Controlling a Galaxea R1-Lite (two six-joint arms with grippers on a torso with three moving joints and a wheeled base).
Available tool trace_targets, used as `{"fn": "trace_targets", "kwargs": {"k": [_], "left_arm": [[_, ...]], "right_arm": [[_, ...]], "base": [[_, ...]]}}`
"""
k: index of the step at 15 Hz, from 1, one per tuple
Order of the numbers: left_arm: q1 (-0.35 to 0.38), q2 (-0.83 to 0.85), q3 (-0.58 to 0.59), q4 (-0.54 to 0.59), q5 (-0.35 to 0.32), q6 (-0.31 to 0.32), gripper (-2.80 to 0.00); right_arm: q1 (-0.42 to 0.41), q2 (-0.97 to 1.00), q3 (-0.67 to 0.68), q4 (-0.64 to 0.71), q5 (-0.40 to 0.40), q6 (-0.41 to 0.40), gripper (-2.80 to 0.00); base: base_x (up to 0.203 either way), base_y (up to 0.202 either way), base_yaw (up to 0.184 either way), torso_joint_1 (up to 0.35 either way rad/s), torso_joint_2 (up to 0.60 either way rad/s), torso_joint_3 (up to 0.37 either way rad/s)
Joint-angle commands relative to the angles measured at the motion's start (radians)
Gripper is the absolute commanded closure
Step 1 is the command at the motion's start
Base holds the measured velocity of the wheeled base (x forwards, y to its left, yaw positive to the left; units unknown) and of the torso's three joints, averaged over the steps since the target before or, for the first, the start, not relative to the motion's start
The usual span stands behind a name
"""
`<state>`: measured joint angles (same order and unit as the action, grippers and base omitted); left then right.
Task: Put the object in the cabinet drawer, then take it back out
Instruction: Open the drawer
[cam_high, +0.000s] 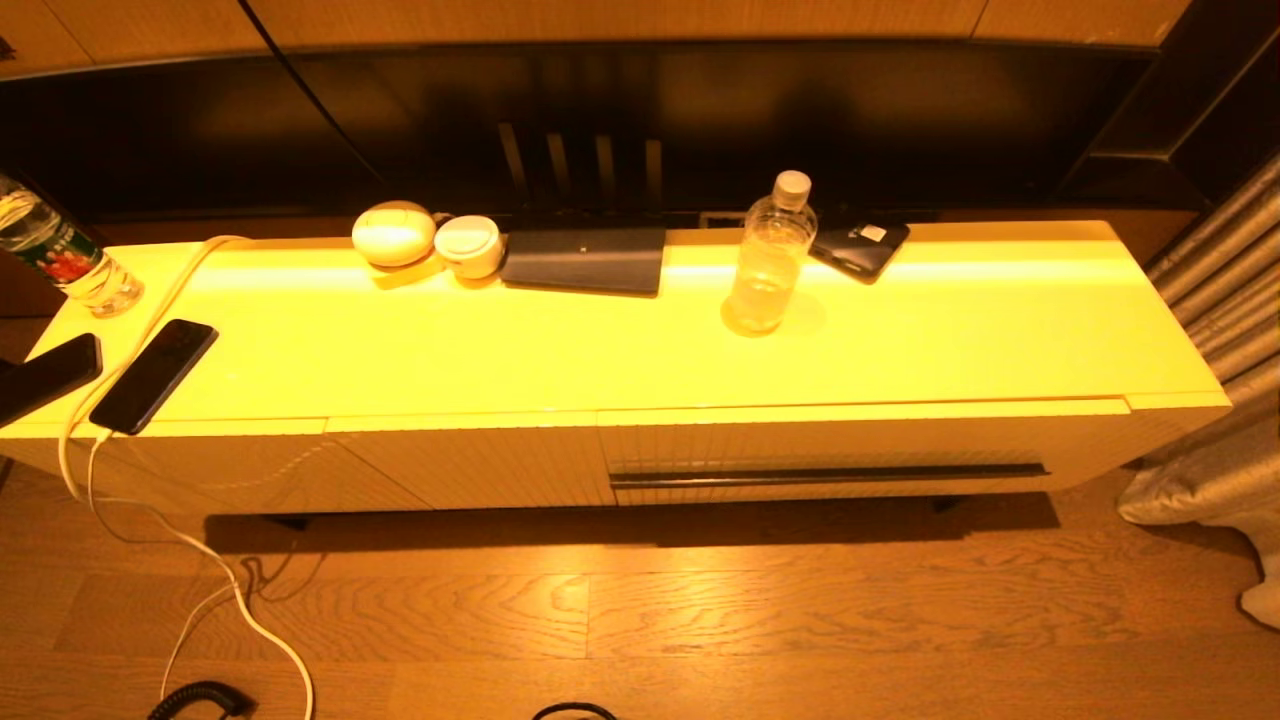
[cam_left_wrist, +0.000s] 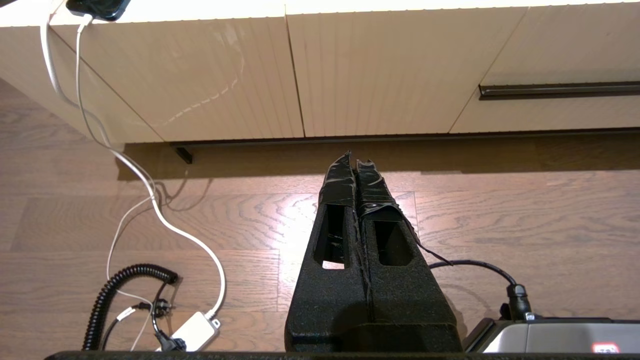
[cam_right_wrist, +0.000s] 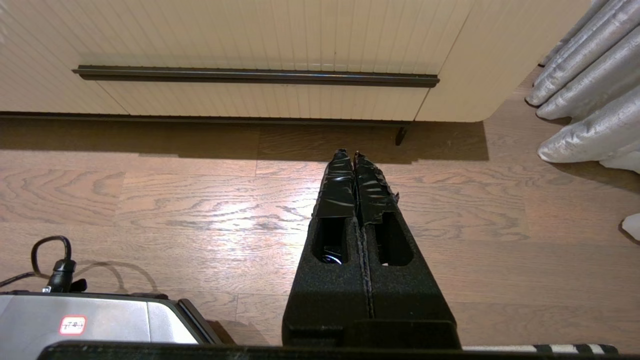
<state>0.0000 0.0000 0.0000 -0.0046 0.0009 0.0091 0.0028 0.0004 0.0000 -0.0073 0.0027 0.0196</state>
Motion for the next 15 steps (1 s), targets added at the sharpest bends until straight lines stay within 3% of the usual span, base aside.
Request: {"fn": "trace_targets", "kwargs": {"k": [1, 15], "left_arm": [[0.000, 0.000, 0.002, 0.000, 0.000, 0.000, 0.00], [0.000, 0.000, 0.002, 0.000, 0.001, 0.000, 0.00]], "right_arm": [[0.000, 0.001, 0.000, 0.000, 0.000, 0.000, 0.00], [0.000, 0.000, 0.002, 0.000, 0.000, 0.000, 0.00]], "base": [[0.000, 0.000, 0.000, 0.000, 0.00, 0.000], [0.000, 0.000, 0.000, 0.000, 0.00, 0.000]]}}
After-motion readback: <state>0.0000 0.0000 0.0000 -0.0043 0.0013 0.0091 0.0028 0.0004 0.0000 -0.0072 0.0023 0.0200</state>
